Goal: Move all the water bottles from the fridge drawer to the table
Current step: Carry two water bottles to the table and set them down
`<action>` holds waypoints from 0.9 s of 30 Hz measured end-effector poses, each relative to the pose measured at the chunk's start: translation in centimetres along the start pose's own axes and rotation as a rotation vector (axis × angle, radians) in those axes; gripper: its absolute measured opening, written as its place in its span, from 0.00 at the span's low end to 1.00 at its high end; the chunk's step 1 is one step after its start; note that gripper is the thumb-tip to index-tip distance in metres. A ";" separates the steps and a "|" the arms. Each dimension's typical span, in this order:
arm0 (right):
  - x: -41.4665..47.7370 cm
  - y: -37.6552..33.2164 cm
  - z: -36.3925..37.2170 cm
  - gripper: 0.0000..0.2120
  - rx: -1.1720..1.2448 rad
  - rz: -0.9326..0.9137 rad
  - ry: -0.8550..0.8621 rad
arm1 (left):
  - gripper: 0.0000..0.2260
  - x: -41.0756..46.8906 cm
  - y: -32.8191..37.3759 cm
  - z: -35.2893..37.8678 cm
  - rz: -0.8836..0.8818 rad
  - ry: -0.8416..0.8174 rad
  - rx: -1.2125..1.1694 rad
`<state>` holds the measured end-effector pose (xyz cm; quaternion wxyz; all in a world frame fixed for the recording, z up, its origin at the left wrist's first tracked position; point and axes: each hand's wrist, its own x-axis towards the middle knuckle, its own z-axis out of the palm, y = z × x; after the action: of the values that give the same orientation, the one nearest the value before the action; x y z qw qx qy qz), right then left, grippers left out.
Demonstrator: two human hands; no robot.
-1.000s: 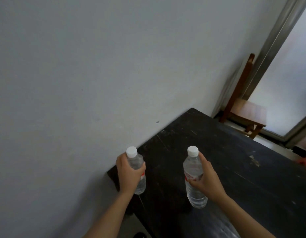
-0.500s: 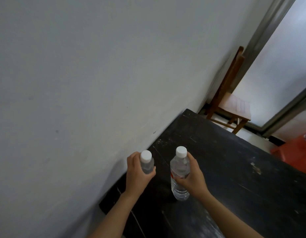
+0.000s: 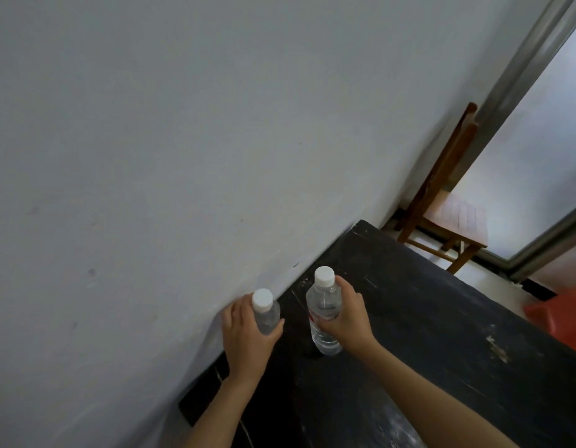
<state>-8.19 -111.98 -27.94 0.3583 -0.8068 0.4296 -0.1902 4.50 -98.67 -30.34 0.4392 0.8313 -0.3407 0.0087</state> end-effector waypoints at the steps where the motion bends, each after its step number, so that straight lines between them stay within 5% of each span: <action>1: 0.6 -0.2 0.2 0.38 0.008 -0.012 -0.012 | 0.32 -0.2 0.1 -0.1 -0.013 0.001 0.048; 8: 3.3 -1.7 2.3 0.41 0.074 -0.017 -0.092 | 0.34 -1.4 1.9 -0.5 -0.302 -0.082 0.084; 16: 4.7 -2.0 4.1 0.40 0.156 -0.048 -0.105 | 0.31 0.9 1.1 -0.8 -0.270 -0.115 -0.007; 27: 5.7 -2.5 5.2 0.35 0.179 -0.094 -0.173 | 0.35 1.1 1.8 -0.7 -0.253 -0.108 0.198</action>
<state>-0.42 -113.66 -29.62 0.4553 -0.8042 0.3403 -0.1739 4.55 -99.44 -28.29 0.3337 0.9059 -0.2541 -0.0577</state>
